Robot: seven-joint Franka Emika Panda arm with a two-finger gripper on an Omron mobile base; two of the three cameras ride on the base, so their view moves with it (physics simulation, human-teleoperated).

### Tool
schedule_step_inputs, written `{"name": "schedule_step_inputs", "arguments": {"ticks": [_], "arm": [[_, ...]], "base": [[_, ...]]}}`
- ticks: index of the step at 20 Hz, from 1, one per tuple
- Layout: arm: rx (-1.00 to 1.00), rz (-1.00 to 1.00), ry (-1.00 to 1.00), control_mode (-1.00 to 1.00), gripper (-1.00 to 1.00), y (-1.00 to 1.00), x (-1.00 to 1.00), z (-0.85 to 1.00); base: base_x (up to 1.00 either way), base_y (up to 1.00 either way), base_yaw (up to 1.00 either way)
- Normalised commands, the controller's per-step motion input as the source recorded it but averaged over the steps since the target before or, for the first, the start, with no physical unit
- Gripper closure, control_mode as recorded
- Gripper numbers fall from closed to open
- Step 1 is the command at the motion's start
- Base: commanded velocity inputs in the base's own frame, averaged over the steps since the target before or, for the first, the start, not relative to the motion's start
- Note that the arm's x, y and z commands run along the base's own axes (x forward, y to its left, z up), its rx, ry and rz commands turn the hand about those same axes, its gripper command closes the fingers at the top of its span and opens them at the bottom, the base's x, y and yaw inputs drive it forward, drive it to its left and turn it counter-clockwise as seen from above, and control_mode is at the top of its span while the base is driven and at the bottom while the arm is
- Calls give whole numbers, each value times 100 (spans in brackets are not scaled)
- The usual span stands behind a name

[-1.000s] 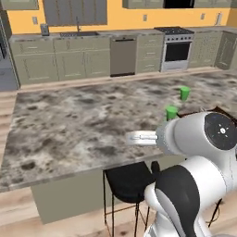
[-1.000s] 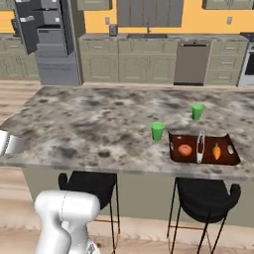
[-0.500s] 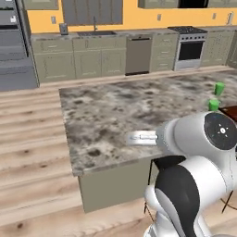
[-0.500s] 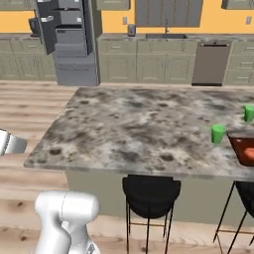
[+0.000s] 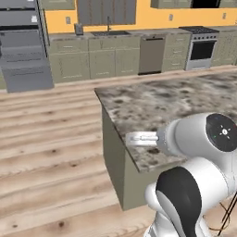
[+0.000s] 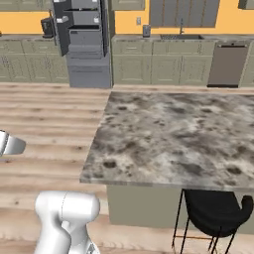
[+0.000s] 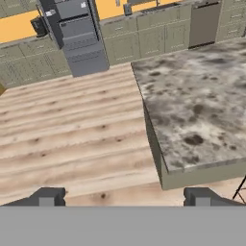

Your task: Gather the carrot and squash from the fridge and place them on a tray on the dining counter. Then gather the steak and fish from the fridge and place them on the other tray.

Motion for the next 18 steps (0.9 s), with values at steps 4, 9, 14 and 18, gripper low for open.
{"name": "schedule_step_inputs", "arguments": {"ticks": [4,9,14,18], "arm": [[0,0,0,100,-100,0,0,0],[0,0,0,100,-100,0,0,0],[0,0,0,100,-100,0,0,0],[0,0,0,100,-100,0,0,0]], "base": [[82,100,-16],[80,100,-14],[76,100,-11],[92,100,-11]]}}
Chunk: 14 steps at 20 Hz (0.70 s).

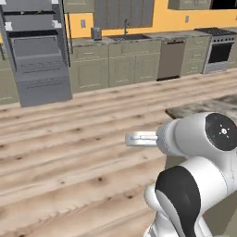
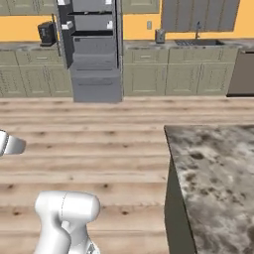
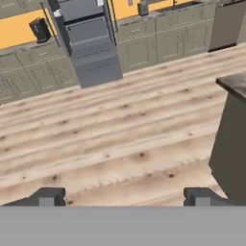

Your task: Gather the carrot and squash from the fridge and place them on a tray on the dining counter. Then gather the steak and fish from the fridge and place them on the other tray.

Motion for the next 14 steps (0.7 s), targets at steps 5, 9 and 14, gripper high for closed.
{"name": "schedule_step_inputs", "arguments": {"ticks": [5,9,14], "arm": [[0,0,0,100,-100,0,0,0],[0,0,0,100,-100,0,0,0],[0,0,0,100,-100,0,0,0]], "base": [[100,97,-3],[100,39,13],[100,6,27]]}}
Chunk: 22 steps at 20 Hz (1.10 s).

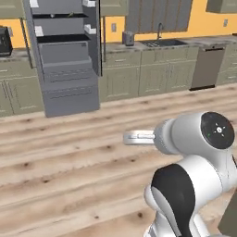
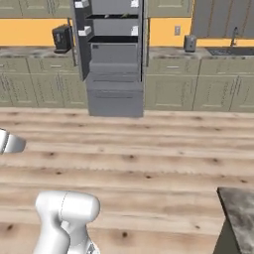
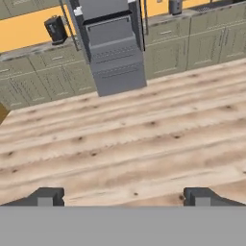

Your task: Gather the carrot and squash from the fridge and place them on a tray on the dining counter. Then gather the steak and fish from the fridge and place them on the other tray.

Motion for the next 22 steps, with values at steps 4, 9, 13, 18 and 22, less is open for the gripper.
{"name": "schedule_step_inputs", "arguments": {"ticks": [4,9,13,18,22], "arm": [[0,0,0,100,-100,0,0,0],[0,0,0,100,-100,0,0,0],[0,0,0,100,-100,0,0,0],[0,0,0,100,-100,0,0,0],[0,0,0,100,-100,0,0,0]], "base": [[100,0,26],[85,-31,22],[96,-35,19],[100,-38,14],[100,-33,5]]}}
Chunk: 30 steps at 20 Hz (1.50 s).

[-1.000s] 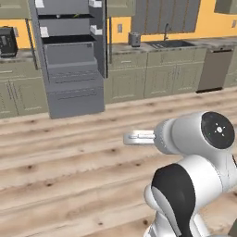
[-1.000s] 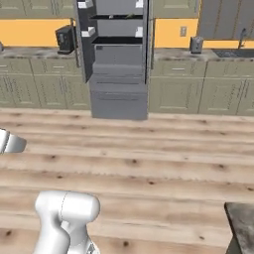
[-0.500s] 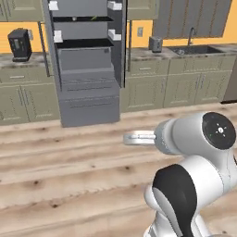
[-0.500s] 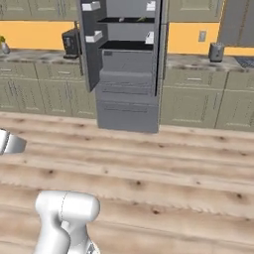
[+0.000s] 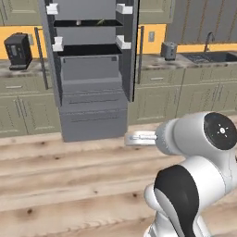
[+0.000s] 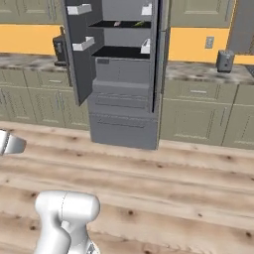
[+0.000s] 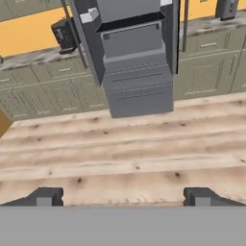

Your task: Gather the carrot and squash from the fridge and place them on a tray on the dining counter. Then gather the steak and fish from the fridge and place them on the other tray.

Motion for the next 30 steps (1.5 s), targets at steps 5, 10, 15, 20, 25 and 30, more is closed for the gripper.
{"name": "schedule_step_inputs", "arguments": {"ticks": [5,10,15,20,25,30], "arm": [[0,0,0,100,-100,0,0,0],[0,0,0,100,-100,0,0,0],[0,0,0,100,-100,0,0,0],[0,0,0,100,-100,0,0,0],[0,0,0,100,-100,0,0,0],[0,0,0,100,-100,0,0,0]], "base": [[100,-29,3],[100,-23,0],[100,-17,0],[100,-11,-1],[100,0,-7],[95,0,-12]]}}
